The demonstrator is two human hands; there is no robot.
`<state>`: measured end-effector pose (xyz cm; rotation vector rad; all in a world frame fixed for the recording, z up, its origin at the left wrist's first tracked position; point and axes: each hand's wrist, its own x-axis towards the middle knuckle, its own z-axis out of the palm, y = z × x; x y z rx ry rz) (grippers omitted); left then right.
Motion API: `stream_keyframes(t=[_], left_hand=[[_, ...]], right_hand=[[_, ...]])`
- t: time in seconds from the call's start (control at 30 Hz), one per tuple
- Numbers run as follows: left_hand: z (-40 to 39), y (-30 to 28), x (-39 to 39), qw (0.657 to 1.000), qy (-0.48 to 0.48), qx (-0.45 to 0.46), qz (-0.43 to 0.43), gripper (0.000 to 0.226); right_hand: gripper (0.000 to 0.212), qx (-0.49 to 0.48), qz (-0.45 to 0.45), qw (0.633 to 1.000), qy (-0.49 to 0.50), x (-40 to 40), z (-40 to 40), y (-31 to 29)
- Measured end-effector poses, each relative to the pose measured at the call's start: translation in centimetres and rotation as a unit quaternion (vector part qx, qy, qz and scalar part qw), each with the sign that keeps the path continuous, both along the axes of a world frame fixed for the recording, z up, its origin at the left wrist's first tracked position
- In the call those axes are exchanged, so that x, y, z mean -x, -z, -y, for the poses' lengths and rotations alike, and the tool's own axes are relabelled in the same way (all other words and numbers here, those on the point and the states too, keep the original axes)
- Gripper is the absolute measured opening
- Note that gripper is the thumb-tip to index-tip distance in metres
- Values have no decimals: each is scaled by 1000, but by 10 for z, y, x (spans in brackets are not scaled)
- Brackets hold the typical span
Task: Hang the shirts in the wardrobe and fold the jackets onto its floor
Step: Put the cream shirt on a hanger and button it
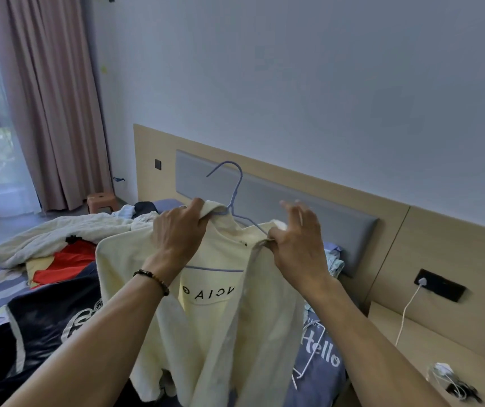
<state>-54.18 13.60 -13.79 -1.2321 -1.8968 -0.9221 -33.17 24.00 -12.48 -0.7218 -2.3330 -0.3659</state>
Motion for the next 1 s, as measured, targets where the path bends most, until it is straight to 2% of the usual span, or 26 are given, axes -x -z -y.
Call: stream_keyframes(t=[0.07, 0.13, 0.17, 0.27, 0.33, 0.4, 0.5, 0.6, 0.63, 0.67, 0.7, 0.77, 0.8, 0.83, 0.9, 1.0], left_hand=[[2, 2, -2, 1000, 24, -11, -7, 30], [3, 2, -4, 998, 52, -20, -35, 32], [4, 1, -7, 996, 67, -21, -48, 29], [4, 1, -7, 994, 81, -19, -65, 18], [9, 0, -4, 997, 62, -11, -43, 14], [17, -2, 4, 999, 9, 27, -20, 13], [27, -6, 4, 993, -45, 107, 18, 35], [27, -9, -21, 973, 17, 127, 194, 26], [27, -6, -30, 949, 52, 124, 284, 19], [27, 0, -35, 908, 95, 112, 392, 16], [26, 8, -37, 843, 143, 85, 512, 17], [25, 26, -38, 682, 197, 20, 704, 20], [25, 36, -40, 620, 202, -1, 758, 20], [24, 43, -43, 578, 199, -18, 791, 21], [22, 53, -51, 535, 201, -54, 819, 21], [21, 52, -57, 516, 228, -97, 820, 22]], right_hand=[[13, 131, 44, 990, -41, 2, 2, -10], [20, 281, 144, 945, -86, 7, 7, -20], [20, 338, 146, 923, -114, 10, 10, -21], [14, 473, -5, 862, -184, 17, 18, -17], [18, 466, -73, 867, -162, 20, 16, -16], [27, 411, -97, 902, -94, 22, 11, -17], [38, 359, -87, 929, -21, 27, 4, -14], [37, 384, -93, 918, 5, 33, 3, -6], [36, 415, -103, 904, -4, 33, 4, -4], [35, 451, -116, 885, -18, 33, 5, -1], [33, 489, -131, 862, -33, 32, 5, 1], [31, 534, -153, 830, -52, 29, 7, 4], [30, 540, -160, 825, -55, 29, 8, 6], [32, 540, -166, 824, -57, 29, 9, 7], [35, 540, -178, 820, -64, 30, 11, 9], [35, 546, -196, 810, -86, 29, 16, 12]])
